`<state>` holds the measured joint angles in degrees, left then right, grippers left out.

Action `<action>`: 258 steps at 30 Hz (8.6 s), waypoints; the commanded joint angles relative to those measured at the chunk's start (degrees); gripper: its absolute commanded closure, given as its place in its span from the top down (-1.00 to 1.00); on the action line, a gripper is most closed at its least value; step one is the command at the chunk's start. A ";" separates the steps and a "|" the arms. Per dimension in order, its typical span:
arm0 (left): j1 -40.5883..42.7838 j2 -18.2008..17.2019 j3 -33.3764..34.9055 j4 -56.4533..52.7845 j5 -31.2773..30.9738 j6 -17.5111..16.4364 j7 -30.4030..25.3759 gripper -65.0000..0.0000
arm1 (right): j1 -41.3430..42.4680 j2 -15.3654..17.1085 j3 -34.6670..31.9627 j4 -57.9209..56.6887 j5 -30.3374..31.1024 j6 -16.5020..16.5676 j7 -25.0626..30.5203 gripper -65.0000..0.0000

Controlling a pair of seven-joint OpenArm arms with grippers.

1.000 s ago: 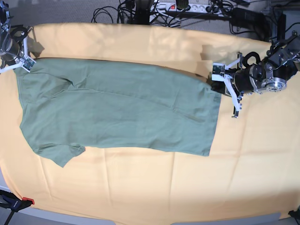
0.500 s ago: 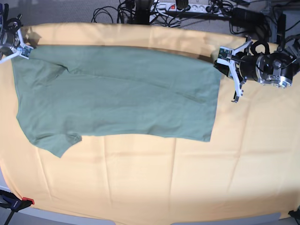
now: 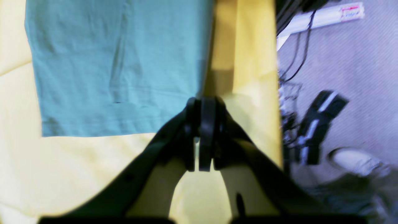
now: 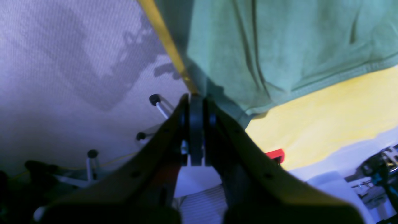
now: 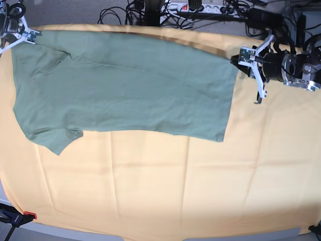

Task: Fold the T-shirt properly
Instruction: 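Regrasp the collar-side corners with both grippers and drag the shirt, then release the shirt and move both grippers to the hem-side edge, then grasp the hem edge with both grippers and lift it, then fold the hem edge over toward the collar with both grippers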

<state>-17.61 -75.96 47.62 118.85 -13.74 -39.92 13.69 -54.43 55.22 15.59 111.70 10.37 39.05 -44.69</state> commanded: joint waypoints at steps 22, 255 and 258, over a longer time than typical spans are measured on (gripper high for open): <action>3.82 -3.56 -0.57 3.04 -3.76 -0.08 4.17 -1.00 | -0.17 1.14 0.63 0.44 0.15 0.04 -2.56 -1.00; -24.13 39.89 -25.99 -72.57 -71.26 -0.08 64.89 -1.00 | 74.95 -16.33 -6.95 -50.71 29.49 0.95 -4.98 -1.00; -24.92 39.58 -25.99 -72.46 -71.26 -0.08 66.31 -1.00 | 74.93 -16.33 -6.95 -50.71 29.27 0.95 -6.47 -1.00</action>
<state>-40.14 -35.31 22.11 45.56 -83.77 -39.53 79.77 19.03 37.30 8.29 60.27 39.22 39.72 -51.79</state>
